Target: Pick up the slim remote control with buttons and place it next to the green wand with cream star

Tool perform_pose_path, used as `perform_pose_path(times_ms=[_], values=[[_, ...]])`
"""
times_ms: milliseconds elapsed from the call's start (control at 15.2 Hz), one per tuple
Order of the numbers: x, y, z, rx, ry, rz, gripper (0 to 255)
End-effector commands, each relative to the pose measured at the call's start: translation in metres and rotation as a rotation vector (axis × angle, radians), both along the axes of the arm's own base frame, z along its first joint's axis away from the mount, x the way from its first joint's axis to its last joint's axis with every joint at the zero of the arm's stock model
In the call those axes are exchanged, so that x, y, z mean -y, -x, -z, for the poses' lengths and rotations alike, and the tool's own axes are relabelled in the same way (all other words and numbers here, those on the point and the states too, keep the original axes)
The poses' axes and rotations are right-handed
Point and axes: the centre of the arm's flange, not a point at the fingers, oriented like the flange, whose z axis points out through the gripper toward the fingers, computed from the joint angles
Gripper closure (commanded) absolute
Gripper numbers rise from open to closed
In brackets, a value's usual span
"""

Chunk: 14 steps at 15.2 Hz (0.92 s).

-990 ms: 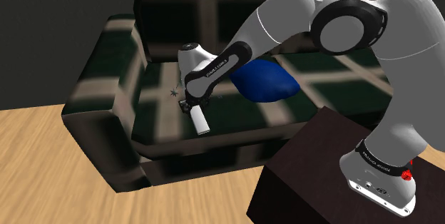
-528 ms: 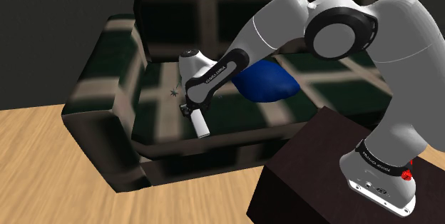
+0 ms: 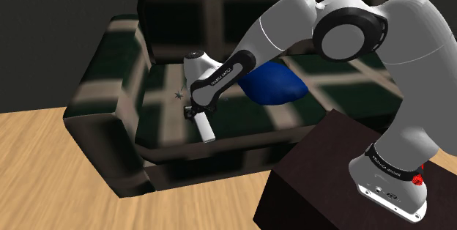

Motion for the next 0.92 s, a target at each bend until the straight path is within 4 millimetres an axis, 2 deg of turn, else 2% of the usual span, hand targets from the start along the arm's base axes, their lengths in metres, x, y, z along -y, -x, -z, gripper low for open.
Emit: perform_pose_path(times_ms=[0,66,330,858], values=[[0.0,0.0,0.0,0.0,0.0,0.0,0],[0.0,0.0,0.0,0.0,0.0,0.0,0],[-0.001,0.0,-0.05,0.0,0.0,0.0,0],[-0.001,0.0,-0.05,0.0,0.0,0.0,0]])
